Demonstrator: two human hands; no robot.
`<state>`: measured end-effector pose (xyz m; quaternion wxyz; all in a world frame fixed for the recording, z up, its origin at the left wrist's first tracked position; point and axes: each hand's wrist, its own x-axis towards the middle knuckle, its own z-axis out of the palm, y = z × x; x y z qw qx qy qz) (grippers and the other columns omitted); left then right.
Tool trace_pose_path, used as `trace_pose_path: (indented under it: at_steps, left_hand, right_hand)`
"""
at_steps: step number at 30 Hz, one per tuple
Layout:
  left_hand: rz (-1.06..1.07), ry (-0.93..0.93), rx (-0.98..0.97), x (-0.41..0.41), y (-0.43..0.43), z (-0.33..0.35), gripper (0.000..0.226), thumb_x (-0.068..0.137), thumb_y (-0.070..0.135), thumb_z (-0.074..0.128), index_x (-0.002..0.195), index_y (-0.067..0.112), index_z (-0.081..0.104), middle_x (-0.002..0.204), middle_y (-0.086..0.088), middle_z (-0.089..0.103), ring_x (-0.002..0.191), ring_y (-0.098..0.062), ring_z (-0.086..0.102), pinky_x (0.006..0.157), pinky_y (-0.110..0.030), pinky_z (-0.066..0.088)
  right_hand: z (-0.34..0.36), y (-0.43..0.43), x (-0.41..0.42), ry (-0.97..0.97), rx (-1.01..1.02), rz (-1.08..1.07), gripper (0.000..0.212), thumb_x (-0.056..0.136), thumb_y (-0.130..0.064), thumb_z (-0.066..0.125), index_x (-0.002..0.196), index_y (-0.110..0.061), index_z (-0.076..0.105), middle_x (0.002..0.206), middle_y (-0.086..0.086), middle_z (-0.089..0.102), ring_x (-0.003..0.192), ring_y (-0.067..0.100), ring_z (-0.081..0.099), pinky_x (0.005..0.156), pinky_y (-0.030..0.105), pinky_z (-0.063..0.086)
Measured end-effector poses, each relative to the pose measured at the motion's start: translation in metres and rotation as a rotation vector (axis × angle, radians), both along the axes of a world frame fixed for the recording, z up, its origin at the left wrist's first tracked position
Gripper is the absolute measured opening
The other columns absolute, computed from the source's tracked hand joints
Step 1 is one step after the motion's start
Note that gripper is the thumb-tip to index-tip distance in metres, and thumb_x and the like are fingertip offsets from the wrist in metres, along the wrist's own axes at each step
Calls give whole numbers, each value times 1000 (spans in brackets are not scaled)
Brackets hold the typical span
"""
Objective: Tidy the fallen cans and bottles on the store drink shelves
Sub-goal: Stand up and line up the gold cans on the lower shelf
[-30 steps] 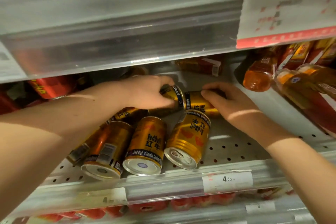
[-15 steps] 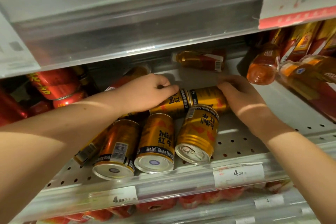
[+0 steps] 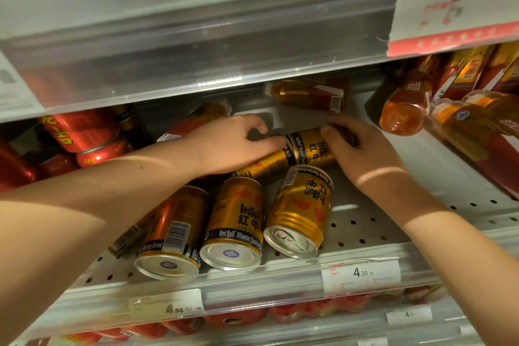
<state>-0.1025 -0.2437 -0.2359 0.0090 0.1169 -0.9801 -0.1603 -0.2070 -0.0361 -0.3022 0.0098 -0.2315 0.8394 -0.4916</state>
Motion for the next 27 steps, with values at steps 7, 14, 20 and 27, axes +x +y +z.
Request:
trace_pose_path:
  at_steps: [7,14,20,27]
  left_hand:
    - [13,16,-130,-1,2,1,58,95,76,36,127,34,60,95,6,70,87,-11,66,79,-31,56]
    - [12,41,-218,-4,9,-1,49,106,56,31,120,23,64,99,-6,71,92,-24,67,74,-33,51]
    - [58,0,-205,-6,3,-4,41,110,35,30,127,15,61,114,-14,69,107,-31,64,78,-31,39]
    - [108,4,-30,9,-13,1,47,105,57,35,125,25,64,108,2,67,93,-12,61,66,-22,39]
  right_hand:
    - [7,-7,-20,-304,-227,62,30,95,-33,62,125,-34,57,101,-20,54,89,-2,52,70,15,37]
    - [2,-10,-26,-294,-242,57,14,95,-39,63,108,-40,59,102,-17,60,90,-3,54,68,16,37]
    - [0,-8,-33,-349,-266,59,27,93,-35,64,121,-38,64,121,-8,64,114,14,59,102,34,46]
    - [5,-14,-28,-361,-164,222,21,92,-28,67,109,-40,66,119,-12,63,118,13,57,108,33,41]
